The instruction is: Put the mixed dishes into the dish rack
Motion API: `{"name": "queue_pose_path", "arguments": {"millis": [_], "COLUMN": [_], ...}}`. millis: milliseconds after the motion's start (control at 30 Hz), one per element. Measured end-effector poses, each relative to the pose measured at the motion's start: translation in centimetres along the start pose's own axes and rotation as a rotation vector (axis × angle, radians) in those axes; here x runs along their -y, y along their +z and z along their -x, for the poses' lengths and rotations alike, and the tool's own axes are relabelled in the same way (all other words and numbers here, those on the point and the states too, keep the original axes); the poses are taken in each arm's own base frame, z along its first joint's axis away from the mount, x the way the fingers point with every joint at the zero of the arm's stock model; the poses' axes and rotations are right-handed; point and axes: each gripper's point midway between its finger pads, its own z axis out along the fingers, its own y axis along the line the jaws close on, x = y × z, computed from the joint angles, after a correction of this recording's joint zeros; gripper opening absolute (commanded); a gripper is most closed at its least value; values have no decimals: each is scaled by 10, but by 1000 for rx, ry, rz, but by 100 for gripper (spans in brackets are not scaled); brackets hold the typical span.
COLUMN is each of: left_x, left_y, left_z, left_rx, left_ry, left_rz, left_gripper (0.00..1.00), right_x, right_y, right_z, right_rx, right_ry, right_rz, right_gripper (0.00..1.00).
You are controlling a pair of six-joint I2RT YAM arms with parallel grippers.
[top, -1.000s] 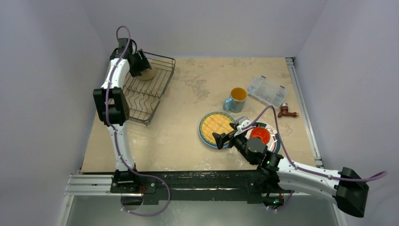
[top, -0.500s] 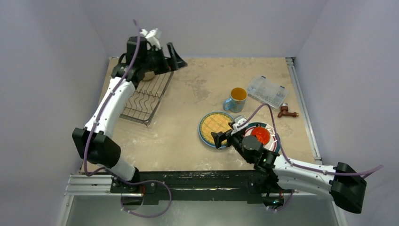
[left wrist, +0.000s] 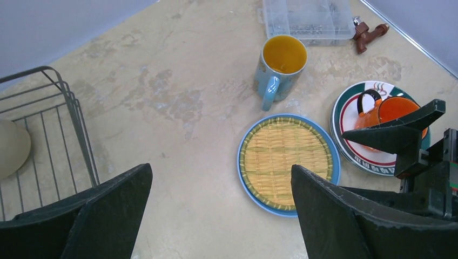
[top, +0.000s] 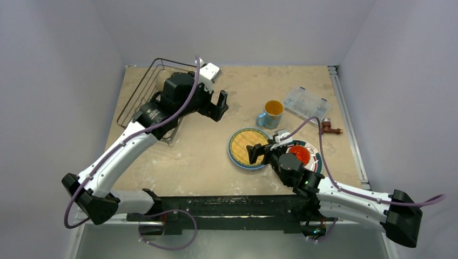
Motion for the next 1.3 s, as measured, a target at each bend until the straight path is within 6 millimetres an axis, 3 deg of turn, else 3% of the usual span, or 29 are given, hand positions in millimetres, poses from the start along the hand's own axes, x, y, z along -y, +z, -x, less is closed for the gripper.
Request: {"name": "queue_pose_path", "arguments": {"millis": [233,300,433,567,733,833,1000,1067,1200,1300], "left_x": [-7,-12,-21,-28,-47,-64,-89,-91,-84,-82], "left_y": [-6,-6,-8,-12,-16,-15,-8,-3,5,7], "left_z": [4,4,5,9,14,12,9,7,2,0], "left_rx": [45,45,50,68,84,84,68,57,32,22], "left_ry": [72,78,86,84,47,-29,-181,-221,-286,-332], "left_rz": [87,118,163,193,224,231,221,198,127,90], "left_gripper": [100,100,100,100,99,98,98,97,96,95], "right_x": [29,40,85,127,150,156,172,178,180,184], "right_y": [3,9,26,54,98,118,120,119,122,127], "right_z": [6,16,47,80,101,88,36,26,15,0], "right_rx": [-1,8,38,19,-70,-147,-303,-327,-354,-392], "right_ry": [100,126,185,231,289,320,352,363,384,380], "right_rz": [-173,-233,-404,-528,-597,-619,-687,-708,-706,-704], "right_gripper": [99,99,99,99,99,94,75,64,30,24]}}
